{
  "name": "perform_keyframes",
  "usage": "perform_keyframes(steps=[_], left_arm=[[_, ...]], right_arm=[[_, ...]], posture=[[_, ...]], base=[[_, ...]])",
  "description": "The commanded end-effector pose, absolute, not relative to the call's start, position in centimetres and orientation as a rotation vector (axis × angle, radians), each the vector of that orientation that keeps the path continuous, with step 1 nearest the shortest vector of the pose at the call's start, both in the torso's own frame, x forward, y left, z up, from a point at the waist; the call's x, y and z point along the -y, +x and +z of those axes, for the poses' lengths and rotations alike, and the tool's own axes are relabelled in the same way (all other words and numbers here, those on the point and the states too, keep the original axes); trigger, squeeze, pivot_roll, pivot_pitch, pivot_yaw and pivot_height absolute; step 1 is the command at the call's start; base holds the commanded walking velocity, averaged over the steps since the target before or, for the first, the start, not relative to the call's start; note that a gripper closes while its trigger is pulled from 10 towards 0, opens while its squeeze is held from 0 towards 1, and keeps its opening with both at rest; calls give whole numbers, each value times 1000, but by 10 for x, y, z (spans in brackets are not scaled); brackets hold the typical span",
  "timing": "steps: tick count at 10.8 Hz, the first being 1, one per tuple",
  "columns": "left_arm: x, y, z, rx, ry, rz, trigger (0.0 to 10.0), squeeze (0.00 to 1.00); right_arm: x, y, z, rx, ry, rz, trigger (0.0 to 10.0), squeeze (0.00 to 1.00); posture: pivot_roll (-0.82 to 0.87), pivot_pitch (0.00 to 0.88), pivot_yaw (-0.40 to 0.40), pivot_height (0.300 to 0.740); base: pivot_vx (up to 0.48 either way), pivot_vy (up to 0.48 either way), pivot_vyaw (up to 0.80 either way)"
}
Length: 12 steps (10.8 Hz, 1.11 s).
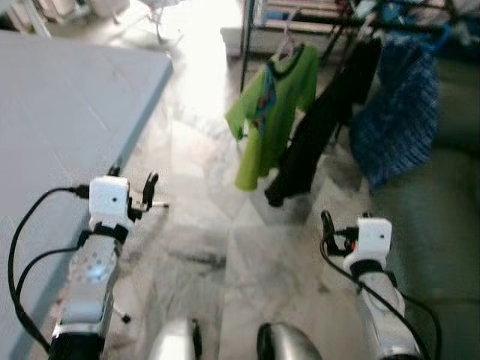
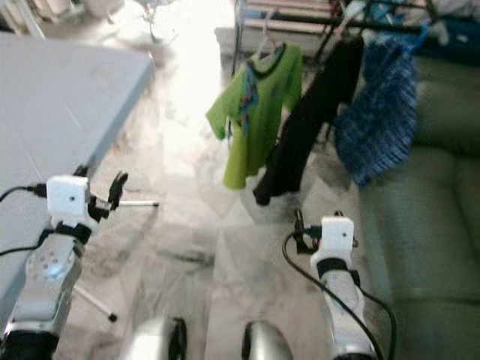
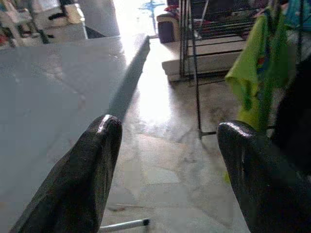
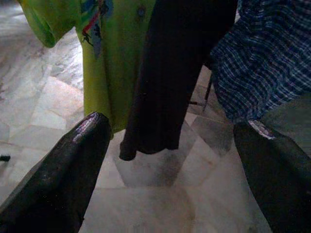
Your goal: Hang hanger
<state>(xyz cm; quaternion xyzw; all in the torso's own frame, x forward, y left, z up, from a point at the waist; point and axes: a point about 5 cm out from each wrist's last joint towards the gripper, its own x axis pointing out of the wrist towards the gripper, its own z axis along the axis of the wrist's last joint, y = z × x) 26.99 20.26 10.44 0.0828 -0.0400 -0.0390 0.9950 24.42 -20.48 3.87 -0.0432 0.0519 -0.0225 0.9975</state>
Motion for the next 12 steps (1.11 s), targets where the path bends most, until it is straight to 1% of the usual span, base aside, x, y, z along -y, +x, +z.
perform_keyframes(steps=[1, 5, 9, 12], left_arm=[[-202, 268, 105, 84, 151, -94, 10000, 0], [-194, 272, 113, 110, 146, -109, 10000, 0], [-183, 272, 118, 143, 165, -154, 10000, 0], [-183, 274, 121, 149, 175, -149, 10000, 0]], right_arm=[[203, 247, 42, -97, -101, -32, 10000, 0], [203, 256, 53, -59, -128, -19, 10000, 0], [205, 256, 51, -62, -154, -27, 10000, 0], [203, 257, 53, -51, -175, -15, 10000, 0]], posture=[[17, 184, -41, 740], [15, 191, -43, 740], [11, 187, -45, 740], [9, 192, -47, 740]], base=[[319, 360, 0], [387, 282, 0], [392, 275, 0], [394, 274, 0]])
